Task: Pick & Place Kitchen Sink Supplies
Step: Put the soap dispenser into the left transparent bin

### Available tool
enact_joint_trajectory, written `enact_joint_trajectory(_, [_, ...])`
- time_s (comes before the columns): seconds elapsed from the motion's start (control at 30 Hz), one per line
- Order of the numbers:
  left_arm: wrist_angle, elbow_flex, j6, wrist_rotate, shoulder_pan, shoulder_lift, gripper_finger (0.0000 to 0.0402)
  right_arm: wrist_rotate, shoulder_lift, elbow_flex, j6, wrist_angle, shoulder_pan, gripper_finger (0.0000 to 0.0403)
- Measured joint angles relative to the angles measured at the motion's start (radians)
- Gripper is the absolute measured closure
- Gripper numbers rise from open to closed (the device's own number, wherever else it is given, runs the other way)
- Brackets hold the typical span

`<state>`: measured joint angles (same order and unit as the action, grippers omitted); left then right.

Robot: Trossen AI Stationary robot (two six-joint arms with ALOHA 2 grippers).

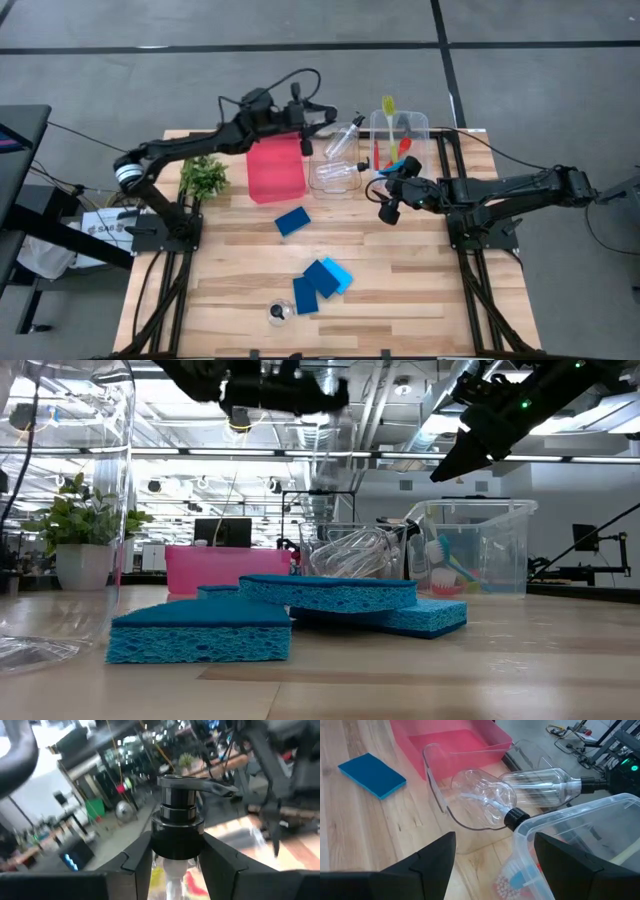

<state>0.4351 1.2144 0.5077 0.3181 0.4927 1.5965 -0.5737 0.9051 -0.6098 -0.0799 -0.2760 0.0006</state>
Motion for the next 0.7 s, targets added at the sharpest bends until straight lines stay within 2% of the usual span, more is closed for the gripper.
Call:
enact_joint_trajectory(0.33, [0.083,-0.001,-0.164,0.008,0.004,0.129,0.0266,0.0,0.0,0.0,0.0,0.0,0.0,0.0138])
enact_joint_trajectory(0.7, [0.096,-0.002,-0.274,-0.008,0.033,0.168,0.0265,0.001,0.0,0.0,0.0,0.0,0.0,0.0138])
